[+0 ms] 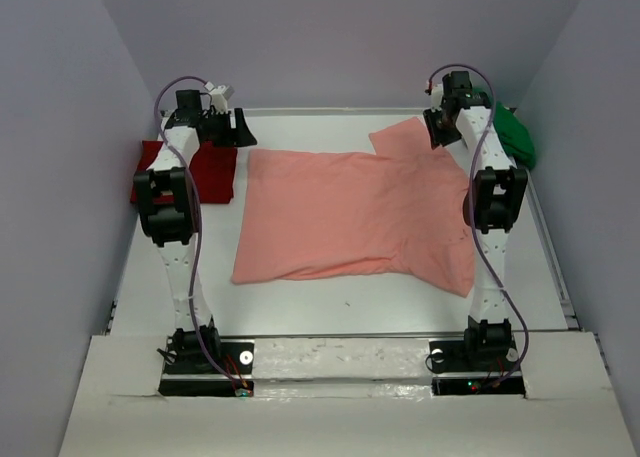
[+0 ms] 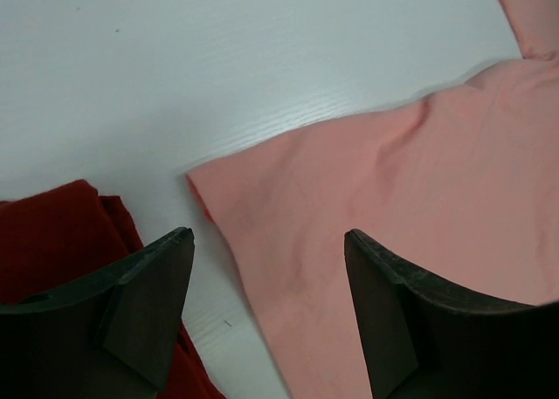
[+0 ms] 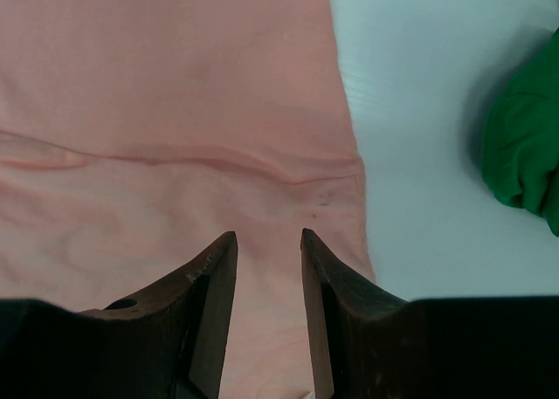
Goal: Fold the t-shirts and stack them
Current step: Flatten the tshirt out
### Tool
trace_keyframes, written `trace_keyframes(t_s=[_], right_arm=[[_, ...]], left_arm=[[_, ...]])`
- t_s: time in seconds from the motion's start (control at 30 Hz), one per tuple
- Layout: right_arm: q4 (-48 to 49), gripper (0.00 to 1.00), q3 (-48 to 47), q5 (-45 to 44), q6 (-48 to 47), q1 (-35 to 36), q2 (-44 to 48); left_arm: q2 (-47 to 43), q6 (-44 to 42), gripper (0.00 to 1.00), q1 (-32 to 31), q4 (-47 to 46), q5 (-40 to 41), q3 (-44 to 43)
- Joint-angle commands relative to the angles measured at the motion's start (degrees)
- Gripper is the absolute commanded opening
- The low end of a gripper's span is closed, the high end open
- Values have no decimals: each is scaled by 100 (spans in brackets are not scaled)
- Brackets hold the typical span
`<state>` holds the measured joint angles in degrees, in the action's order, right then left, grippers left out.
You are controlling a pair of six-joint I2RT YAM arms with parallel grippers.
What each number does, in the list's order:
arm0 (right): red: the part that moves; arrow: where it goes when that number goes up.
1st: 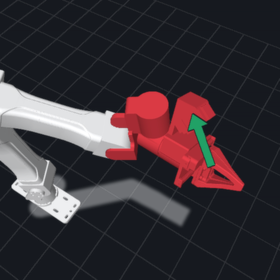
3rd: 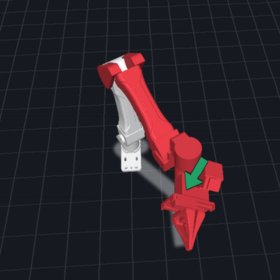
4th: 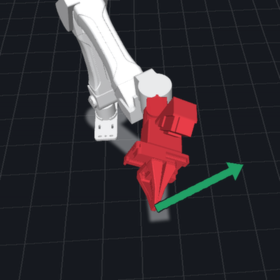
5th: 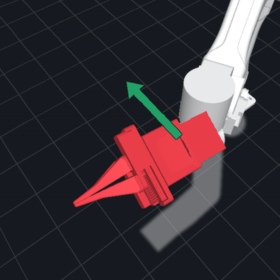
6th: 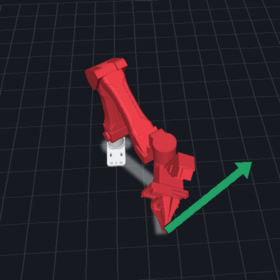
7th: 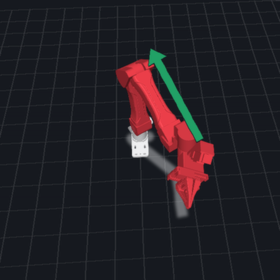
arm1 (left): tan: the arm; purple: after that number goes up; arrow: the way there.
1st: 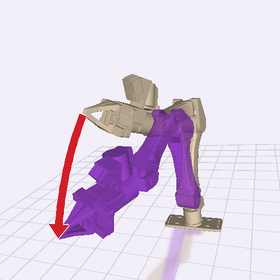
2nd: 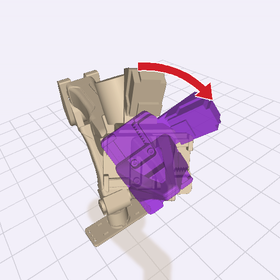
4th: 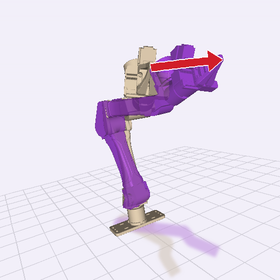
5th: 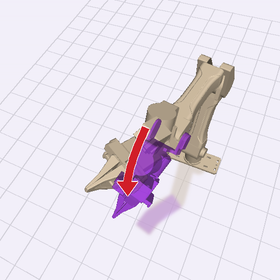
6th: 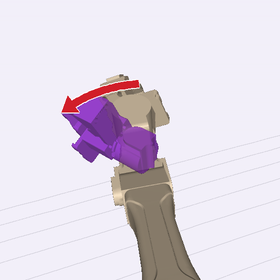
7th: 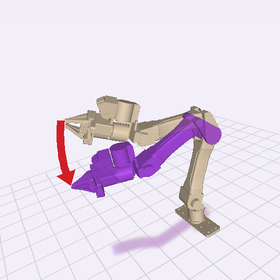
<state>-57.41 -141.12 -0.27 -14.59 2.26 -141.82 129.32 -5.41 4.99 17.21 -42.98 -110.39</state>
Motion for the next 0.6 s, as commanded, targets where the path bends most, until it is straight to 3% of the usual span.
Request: trace_keyframes(t_s=[0.0, 0.27, 0.57], right_arm=[[-25, 41, -460, -184, 149, -165, -205], [-51, 40, -557, -26, 141, -393, -364], [45, 38, -408, 168, 62, -499, -355]], left_arm=[[32, 330, 79, 11, 89, 736, -255], [366, 102, 78, -305, 318, 1722, -281], [832, 128, 78, -684, 511, 1503, -835]])
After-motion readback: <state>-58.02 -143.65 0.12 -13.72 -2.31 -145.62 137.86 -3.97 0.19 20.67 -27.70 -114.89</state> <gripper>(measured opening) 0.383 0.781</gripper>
